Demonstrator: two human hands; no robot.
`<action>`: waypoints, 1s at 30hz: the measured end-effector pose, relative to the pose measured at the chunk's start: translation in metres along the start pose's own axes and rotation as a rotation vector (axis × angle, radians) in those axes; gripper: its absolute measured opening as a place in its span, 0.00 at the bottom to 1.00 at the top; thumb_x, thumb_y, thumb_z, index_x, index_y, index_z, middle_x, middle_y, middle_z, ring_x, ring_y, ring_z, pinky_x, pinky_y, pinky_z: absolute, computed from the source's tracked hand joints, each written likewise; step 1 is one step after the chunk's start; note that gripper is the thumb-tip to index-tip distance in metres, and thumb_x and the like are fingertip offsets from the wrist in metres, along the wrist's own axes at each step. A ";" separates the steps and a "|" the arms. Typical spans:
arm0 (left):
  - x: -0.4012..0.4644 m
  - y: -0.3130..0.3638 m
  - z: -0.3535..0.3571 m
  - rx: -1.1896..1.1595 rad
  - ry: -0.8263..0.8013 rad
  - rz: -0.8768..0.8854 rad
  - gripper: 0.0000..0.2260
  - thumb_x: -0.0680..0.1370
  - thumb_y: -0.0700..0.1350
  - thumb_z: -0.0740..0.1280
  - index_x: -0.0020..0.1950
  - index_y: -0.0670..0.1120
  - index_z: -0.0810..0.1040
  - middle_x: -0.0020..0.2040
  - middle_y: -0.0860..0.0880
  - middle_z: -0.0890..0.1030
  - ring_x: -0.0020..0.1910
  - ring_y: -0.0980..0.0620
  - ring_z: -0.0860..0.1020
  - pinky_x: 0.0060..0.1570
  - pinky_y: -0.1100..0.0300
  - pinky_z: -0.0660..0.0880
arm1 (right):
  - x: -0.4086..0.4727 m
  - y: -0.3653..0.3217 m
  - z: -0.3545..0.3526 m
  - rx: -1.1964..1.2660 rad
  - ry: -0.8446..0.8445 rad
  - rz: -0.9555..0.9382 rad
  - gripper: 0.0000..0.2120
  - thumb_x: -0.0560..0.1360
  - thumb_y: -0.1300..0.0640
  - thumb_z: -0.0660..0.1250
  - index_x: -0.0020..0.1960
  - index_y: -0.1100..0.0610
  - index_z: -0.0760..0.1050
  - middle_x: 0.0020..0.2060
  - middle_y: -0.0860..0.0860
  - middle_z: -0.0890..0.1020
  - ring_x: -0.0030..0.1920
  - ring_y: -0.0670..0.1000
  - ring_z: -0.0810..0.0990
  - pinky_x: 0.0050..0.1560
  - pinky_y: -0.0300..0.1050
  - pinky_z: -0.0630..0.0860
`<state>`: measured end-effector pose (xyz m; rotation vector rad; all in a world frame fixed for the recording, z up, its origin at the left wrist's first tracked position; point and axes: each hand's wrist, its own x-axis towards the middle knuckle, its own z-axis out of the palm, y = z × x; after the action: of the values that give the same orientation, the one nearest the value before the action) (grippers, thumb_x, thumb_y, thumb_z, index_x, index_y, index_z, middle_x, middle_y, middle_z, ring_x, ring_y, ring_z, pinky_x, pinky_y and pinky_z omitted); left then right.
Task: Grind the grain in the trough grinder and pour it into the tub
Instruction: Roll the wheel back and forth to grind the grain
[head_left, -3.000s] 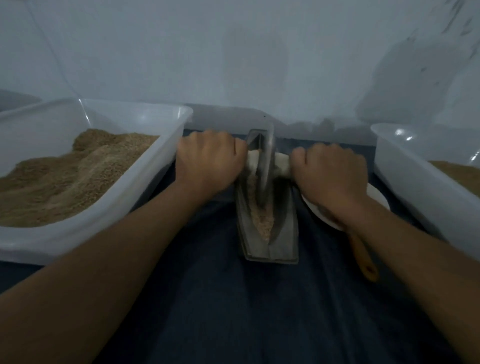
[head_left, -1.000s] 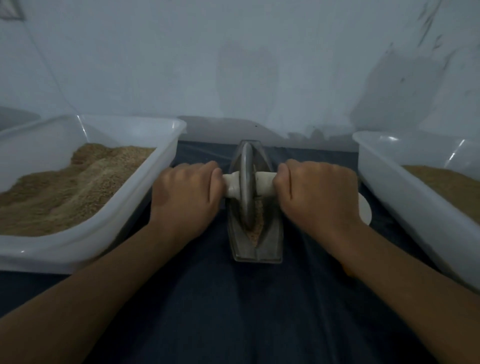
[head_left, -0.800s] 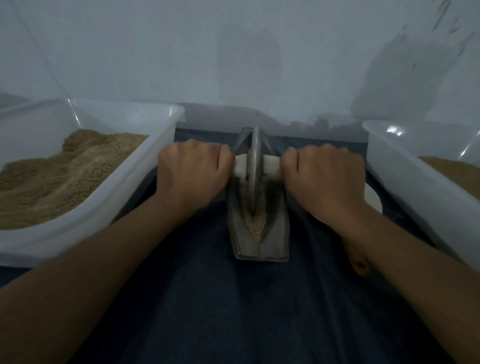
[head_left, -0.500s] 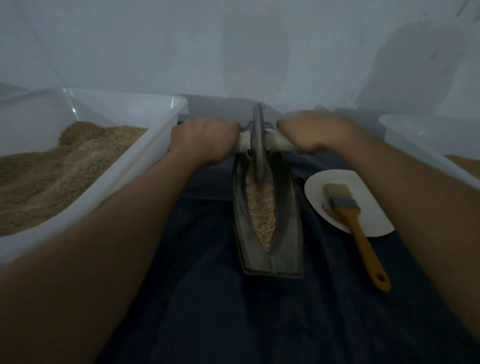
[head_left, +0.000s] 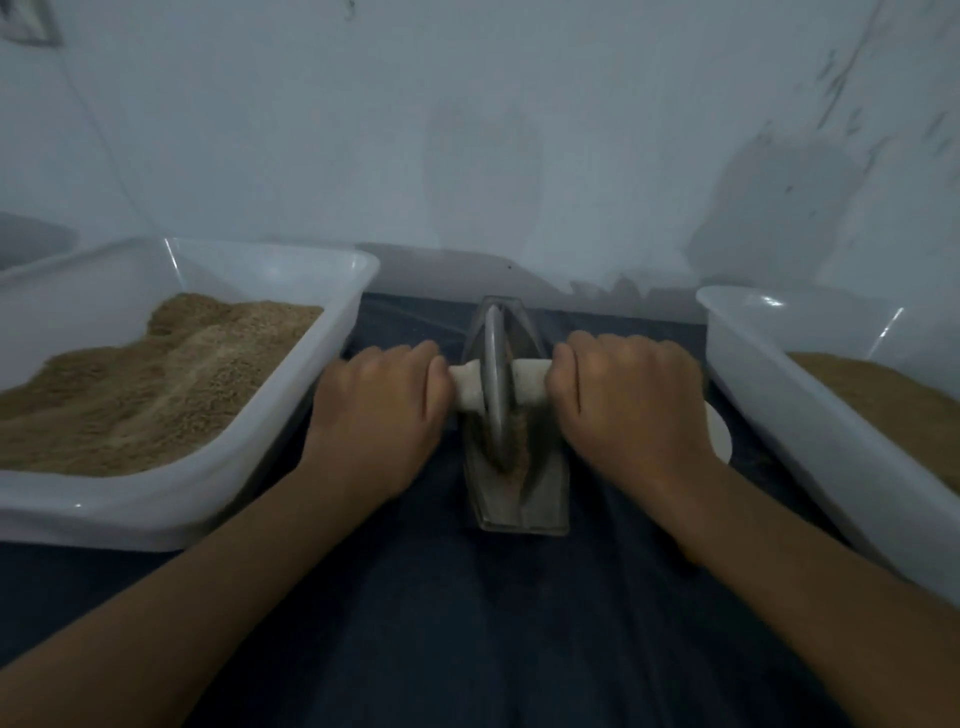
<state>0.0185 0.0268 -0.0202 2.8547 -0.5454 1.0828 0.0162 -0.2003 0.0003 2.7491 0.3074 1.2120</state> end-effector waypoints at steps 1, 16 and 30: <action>-0.006 0.002 -0.002 -0.053 0.046 -0.034 0.11 0.83 0.48 0.49 0.43 0.51 0.65 0.36 0.51 0.72 0.33 0.47 0.70 0.33 0.51 0.69 | -0.003 -0.001 -0.002 0.012 0.070 -0.015 0.21 0.84 0.50 0.46 0.35 0.53 0.65 0.27 0.49 0.67 0.26 0.53 0.64 0.31 0.48 0.58; 0.131 -0.023 0.054 0.202 -0.467 -0.070 0.18 0.83 0.49 0.52 0.68 0.48 0.74 0.69 0.40 0.76 0.65 0.36 0.76 0.54 0.45 0.69 | 0.110 0.037 0.081 0.325 -0.759 0.077 0.06 0.82 0.63 0.56 0.55 0.60 0.72 0.42 0.54 0.73 0.39 0.53 0.72 0.37 0.44 0.65; 0.035 -0.005 0.009 0.250 -0.184 0.105 0.03 0.81 0.43 0.63 0.49 0.46 0.70 0.44 0.44 0.79 0.39 0.42 0.78 0.32 0.56 0.64 | 0.020 0.007 0.020 0.012 -0.145 0.035 0.23 0.78 0.48 0.38 0.34 0.54 0.65 0.27 0.48 0.65 0.28 0.53 0.66 0.31 0.46 0.61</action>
<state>0.0504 0.0188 -0.0040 3.2002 -0.6179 0.9703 0.0451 -0.2027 0.0019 2.8448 0.2538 1.0148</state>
